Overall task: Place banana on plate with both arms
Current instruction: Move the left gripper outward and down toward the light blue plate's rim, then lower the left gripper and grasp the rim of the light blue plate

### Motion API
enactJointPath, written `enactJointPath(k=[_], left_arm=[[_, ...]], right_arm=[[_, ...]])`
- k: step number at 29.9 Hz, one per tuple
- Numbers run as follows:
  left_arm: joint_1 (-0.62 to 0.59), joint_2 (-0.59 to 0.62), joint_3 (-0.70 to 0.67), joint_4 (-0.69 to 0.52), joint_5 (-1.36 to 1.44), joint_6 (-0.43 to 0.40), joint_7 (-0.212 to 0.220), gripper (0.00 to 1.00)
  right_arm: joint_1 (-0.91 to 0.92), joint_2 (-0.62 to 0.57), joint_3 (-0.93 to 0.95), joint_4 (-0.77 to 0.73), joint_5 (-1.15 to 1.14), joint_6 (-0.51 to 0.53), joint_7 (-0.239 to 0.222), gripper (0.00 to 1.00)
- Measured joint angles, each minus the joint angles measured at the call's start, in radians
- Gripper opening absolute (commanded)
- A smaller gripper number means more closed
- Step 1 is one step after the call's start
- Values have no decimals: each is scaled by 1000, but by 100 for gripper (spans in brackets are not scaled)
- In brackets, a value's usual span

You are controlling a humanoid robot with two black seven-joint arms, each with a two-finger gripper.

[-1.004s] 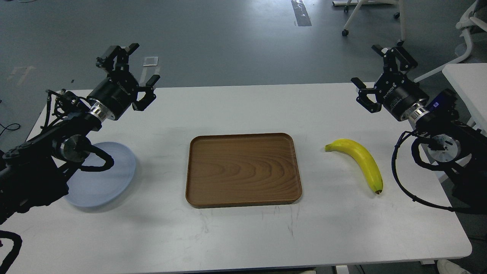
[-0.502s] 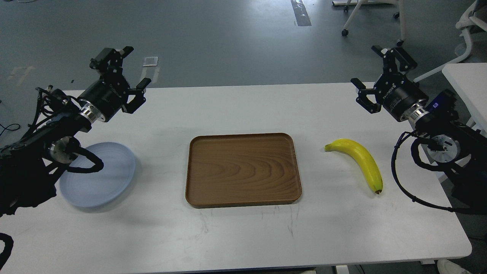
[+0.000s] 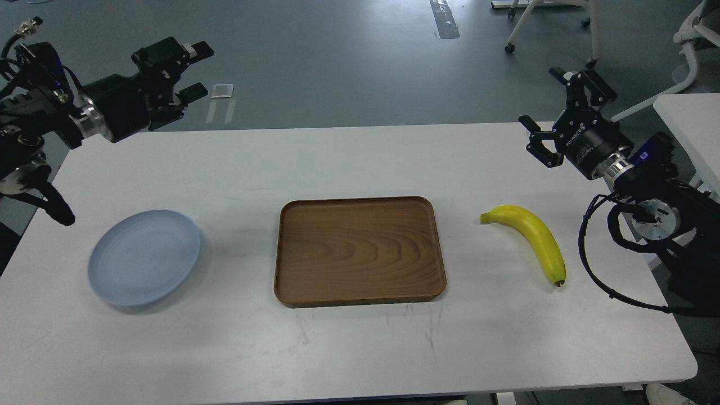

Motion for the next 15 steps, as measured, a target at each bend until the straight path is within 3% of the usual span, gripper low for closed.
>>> enactJointPath(k=[4, 6, 10, 15], left_arm=[[25, 140, 9, -187, 288, 0, 0, 98], [53, 188, 17, -226, 438, 0, 0, 98], [107, 228, 26, -227, 694, 0, 0, 98], [195, 232, 36, -141, 872, 49, 0, 98]], right_arm=[[0, 4, 0, 0, 0, 0, 0, 100], [0, 5, 1, 0, 0, 0, 0, 100], [2, 6, 1, 2, 0, 0, 0, 100], [2, 1, 1, 2, 0, 0, 2, 100]])
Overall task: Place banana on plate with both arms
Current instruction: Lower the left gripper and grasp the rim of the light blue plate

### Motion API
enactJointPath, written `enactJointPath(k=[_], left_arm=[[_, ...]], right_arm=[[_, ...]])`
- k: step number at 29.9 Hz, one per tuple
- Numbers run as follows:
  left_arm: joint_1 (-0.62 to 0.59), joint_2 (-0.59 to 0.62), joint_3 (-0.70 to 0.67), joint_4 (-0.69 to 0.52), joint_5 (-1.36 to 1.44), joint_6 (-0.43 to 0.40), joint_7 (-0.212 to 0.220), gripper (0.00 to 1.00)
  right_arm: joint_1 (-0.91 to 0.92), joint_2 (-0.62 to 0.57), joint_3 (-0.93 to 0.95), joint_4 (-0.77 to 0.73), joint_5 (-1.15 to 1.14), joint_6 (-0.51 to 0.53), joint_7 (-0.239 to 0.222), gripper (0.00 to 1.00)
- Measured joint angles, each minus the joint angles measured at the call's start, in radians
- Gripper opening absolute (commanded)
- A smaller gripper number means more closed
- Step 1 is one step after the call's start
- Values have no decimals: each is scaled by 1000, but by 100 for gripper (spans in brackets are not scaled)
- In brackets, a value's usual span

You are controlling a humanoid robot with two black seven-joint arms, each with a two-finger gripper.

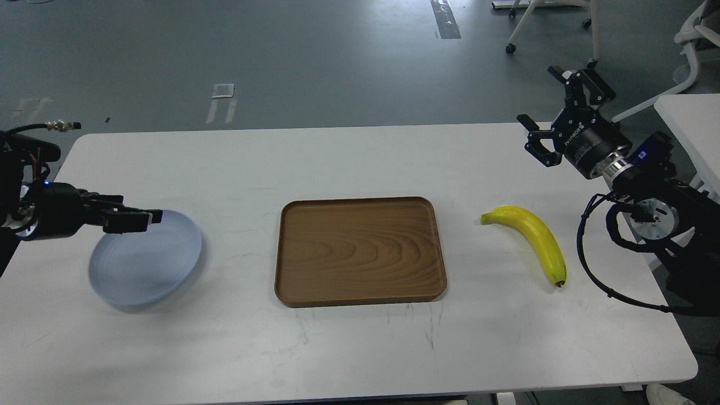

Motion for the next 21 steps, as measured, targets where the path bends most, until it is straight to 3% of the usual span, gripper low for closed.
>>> enactJointPath(k=[11, 21], left_arm=[[74, -78, 30, 298, -34, 72, 1, 97], [87, -148, 94, 414, -158, 78, 1, 94]], right_arm=[[0, -2, 3, 1, 0, 0, 1, 100], [-2, -2, 3, 1, 0, 0, 1, 100]])
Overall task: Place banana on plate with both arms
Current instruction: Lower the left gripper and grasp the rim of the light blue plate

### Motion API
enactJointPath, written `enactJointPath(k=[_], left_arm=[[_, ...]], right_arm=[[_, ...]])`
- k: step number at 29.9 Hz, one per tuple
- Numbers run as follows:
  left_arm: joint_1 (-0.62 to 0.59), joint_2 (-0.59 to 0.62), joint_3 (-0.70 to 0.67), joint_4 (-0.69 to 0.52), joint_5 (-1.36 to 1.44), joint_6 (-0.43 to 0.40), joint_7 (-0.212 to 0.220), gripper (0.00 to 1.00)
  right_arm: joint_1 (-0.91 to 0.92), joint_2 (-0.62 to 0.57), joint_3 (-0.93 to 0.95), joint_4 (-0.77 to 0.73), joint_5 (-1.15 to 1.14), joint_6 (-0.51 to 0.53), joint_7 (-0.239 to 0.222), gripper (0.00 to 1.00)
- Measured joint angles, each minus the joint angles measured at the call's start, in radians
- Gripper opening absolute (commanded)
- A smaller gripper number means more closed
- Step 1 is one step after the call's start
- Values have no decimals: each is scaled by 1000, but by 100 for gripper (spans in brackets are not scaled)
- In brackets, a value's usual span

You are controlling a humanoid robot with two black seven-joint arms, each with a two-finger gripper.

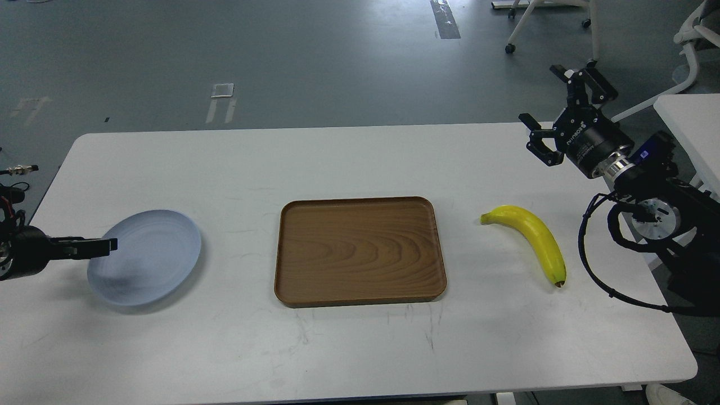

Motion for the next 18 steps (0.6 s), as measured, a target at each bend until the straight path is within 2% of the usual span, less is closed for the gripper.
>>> enactJointPath(k=[8, 12, 18], left_arm=[[3, -52, 4, 93, -9, 2, 0, 89], [4, -60, 4, 113, -17, 6, 0, 80], [6, -61, 4, 114, -23, 6, 0, 73]], right_arm=[[-1, 0, -1, 0, 0, 0, 0, 100], [-2, 0, -1, 0, 0, 0, 0, 100], [-3, 0, -1, 0, 0, 0, 0, 100]])
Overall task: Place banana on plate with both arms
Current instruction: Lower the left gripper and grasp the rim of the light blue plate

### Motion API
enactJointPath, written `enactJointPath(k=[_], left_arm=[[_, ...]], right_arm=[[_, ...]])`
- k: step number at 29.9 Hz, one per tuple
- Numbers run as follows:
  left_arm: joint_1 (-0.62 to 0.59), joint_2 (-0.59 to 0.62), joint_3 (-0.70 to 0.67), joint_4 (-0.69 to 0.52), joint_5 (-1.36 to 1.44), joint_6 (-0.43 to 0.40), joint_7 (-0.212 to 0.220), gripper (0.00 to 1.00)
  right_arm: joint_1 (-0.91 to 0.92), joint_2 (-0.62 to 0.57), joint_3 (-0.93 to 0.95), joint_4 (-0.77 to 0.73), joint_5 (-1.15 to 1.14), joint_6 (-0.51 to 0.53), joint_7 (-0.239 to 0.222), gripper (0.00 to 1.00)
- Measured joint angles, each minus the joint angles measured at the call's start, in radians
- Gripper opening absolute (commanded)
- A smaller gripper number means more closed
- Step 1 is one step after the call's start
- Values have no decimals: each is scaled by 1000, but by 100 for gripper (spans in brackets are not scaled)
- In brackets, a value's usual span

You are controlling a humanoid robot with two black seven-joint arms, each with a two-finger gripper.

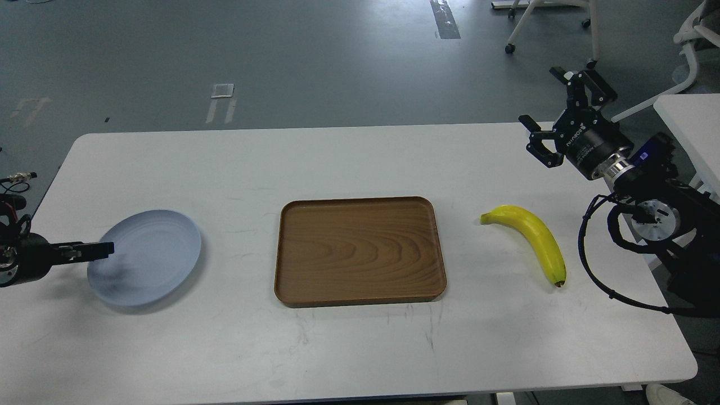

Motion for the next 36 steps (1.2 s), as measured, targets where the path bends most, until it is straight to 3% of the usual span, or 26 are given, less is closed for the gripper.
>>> enactJointPath(k=[11, 13, 15, 16, 18, 21, 24, 27, 36], left_arm=[[15, 0, 7, 0, -9, 1, 0, 72], [15, 1, 7, 0, -19, 1, 0, 66], [15, 2, 8, 0, -32, 1, 0, 50], [15, 3, 8, 0, -37, 2, 0, 50], [15, 4, 8, 0, -41, 2, 0, 33], [17, 4, 8, 0, -43, 2, 0, 30], [29, 3, 8, 0, -43, 1, 0, 19], [36, 6, 8, 0, -44, 0, 0, 0], [30, 11, 8, 0, -46, 2, 0, 0]], right_arm=[[0, 0, 1, 0, 0, 0, 0, 100], [0, 0, 1, 0, 0, 0, 0, 100], [0, 0, 1, 0, 0, 0, 0, 100], [0, 0, 1, 0, 0, 0, 0, 100], [0, 0, 1, 0, 0, 0, 0, 100], [0, 0, 1, 0, 0, 0, 0, 100], [-1, 0, 1, 0, 0, 0, 0, 100], [-1, -1, 1, 0, 0, 0, 0, 100], [-2, -1, 1, 0, 0, 0, 0, 100]])
